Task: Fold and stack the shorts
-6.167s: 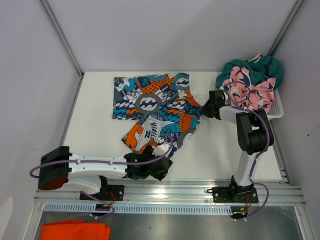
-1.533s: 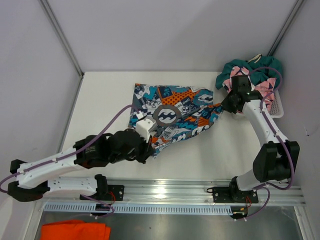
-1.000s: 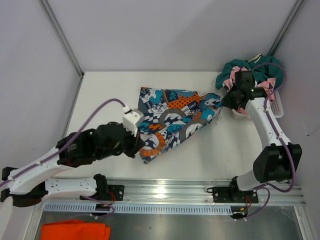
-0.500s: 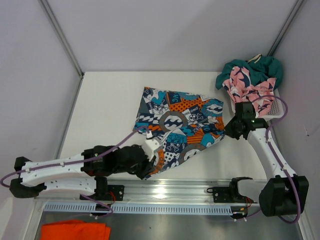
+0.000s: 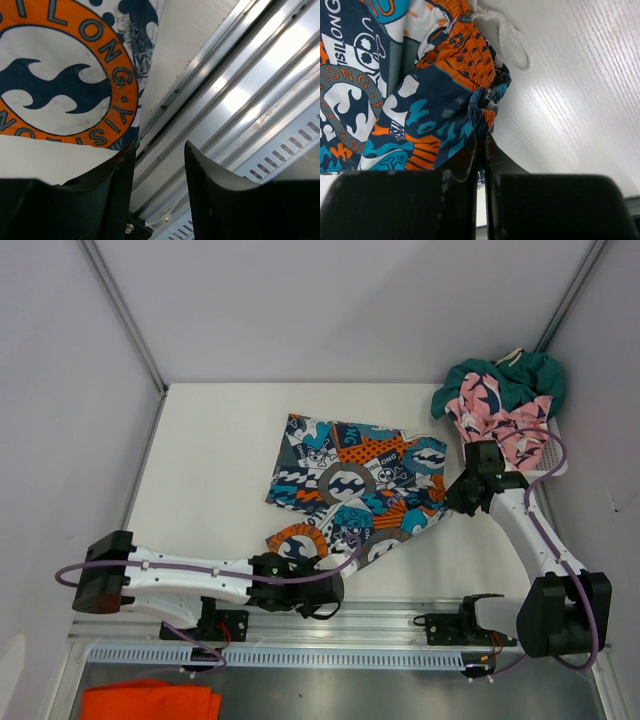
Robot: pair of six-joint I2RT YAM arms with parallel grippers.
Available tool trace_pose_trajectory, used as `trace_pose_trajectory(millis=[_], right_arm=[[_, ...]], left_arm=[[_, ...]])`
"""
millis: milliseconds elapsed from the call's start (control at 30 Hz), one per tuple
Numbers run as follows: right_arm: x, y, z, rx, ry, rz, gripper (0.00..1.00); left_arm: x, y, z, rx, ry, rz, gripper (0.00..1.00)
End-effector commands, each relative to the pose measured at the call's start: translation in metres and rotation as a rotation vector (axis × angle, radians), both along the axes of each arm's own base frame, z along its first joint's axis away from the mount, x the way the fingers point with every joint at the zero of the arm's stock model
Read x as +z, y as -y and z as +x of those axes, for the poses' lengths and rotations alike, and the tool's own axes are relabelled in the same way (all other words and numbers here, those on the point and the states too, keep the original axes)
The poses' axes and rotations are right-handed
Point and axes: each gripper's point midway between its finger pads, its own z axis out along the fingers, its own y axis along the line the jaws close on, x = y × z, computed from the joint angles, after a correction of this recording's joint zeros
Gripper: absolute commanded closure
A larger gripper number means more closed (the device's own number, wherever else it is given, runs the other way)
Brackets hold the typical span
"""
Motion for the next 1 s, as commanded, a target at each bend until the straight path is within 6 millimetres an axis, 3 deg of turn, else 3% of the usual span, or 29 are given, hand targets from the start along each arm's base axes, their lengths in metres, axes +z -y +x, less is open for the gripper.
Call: trace_pose_trajectory(millis=[0, 267, 667, 767, 800, 867, 967], right_arm=[[0.014, -0.003, 0.016, 0.003, 0.063, 0.007, 1.0], [0.017, -0.006, 0.02, 0.016, 0.076, 0.017, 1.0], [0.018, -0.008, 0.018, 0.017, 0.078, 0.03, 1.0], [0.02, -0.008, 0.017, 0.018, 0.082, 0.029, 1.0], [0.02, -0.008, 0.017, 0.017, 0.084, 0.03, 1.0], [0.021, -0.007, 0.017, 0.016, 0.084, 0.029, 1.0], [0.023, -0.006, 0.014, 0.003, 0.077, 0.028, 1.0]], left_arm=[[-0.01, -0.003, 0.014, 0.1, 0.024, -0.011, 0.52], [-0.041, -0.011, 0.023, 0.204, 0.019, 0.051, 0.51], [-0.068, -0.02, 0.043, 0.282, 0.031, 0.109, 0.59], [-0.072, -0.017, 0.044, 0.281, 0.021, 0.109, 0.71], [-0.074, -0.018, 0.043, 0.28, 0.016, 0.116, 0.84], [-0.076, -0.017, 0.042, 0.276, 0.009, 0.124, 0.99], [-0.068, -0.011, 0.038, 0.267, -0.013, 0.096, 1.0]])
